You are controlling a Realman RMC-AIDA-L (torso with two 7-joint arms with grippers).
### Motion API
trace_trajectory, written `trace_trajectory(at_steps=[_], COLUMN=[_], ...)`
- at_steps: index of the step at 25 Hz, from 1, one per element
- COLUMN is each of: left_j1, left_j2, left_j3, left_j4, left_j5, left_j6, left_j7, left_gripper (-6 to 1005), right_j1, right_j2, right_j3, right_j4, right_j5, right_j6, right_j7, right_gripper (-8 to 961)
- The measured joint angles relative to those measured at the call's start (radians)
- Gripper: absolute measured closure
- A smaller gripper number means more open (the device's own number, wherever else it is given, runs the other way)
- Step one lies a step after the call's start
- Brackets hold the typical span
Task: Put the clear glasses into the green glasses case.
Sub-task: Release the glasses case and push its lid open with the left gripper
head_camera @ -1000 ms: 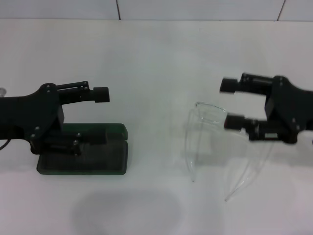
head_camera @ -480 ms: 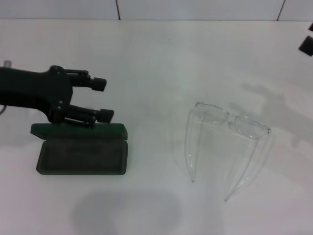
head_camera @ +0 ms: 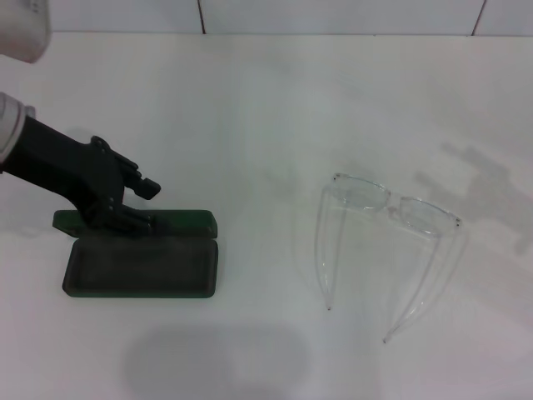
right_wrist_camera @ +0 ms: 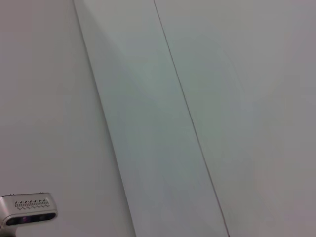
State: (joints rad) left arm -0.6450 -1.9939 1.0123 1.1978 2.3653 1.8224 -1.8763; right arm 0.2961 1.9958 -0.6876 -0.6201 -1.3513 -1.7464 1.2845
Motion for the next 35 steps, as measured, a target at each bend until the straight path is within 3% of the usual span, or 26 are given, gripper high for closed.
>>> trace_trajectory(at_steps=[5, 11, 23, 35], left_j1=[0.003, -0.006, -0.012, -0.012], left_j2=[-0.019, -0.042, -0.046, -0.06], left_j3=[0.005, 0.004, 0.023, 0.052], left_j4=[0.026, 0.026, 0.024, 0.017], left_j5=[0.044, 0.1, 0.201, 0.211], left_j6=[0.0, -0.013, -0.065, -0.078], left_j7=[-0.011, -0.01, -0.004, -0.002], left_gripper=[445, 445, 491, 538], right_j1=[0.015, 0.035, 0.043, 0.052], right_j2=[-0.001, -0.003, 0.0, -0.002], right_j3=[0.0, -0.006, -0.01, -0.01], right_j4=[0.0, 0.0, 0.0, 0.026], right_j5=[-0.001, -0.013, -0.016, -0.017], right_j6=[0.011, 0.035, 0.062, 0.065], right_j7=[-0.006, -0.015, -0.029, -0.045], right_gripper=[208, 209, 210, 212])
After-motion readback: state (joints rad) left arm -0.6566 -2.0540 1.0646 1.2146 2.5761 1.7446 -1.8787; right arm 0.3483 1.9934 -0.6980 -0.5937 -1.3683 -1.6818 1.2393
